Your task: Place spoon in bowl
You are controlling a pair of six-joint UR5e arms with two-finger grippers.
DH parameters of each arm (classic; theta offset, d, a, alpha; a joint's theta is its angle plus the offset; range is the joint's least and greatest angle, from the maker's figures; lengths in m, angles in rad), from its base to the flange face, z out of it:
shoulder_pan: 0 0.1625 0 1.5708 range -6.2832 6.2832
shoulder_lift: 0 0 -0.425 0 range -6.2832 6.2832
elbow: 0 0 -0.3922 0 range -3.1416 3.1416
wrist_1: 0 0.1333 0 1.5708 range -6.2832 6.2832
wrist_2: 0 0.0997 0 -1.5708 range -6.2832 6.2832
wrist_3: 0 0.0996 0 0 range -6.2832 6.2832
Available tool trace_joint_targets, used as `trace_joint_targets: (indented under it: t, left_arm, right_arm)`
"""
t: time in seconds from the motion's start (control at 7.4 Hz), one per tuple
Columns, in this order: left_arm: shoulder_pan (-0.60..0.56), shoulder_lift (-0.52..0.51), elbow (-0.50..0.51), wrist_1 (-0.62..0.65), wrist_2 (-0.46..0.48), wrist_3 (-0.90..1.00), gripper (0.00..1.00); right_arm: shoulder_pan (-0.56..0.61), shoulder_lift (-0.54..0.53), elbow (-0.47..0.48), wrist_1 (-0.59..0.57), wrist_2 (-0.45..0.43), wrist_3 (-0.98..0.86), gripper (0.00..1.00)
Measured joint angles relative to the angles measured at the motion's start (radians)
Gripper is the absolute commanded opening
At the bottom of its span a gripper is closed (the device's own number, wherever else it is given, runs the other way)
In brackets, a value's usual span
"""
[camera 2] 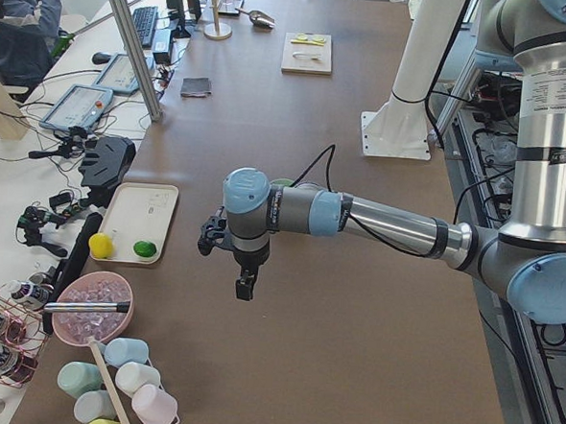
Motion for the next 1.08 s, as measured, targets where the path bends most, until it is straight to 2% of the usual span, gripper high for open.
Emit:
trace_joint_targets:
  t: [1.08]
  left_arm:
    - [0.004,-0.002,0.018,-0.085,-0.001,0.025,0.98]
  right_arm:
    - [-0.002,-0.038,-0.017,0.006,0.019,-0.006,1.0]
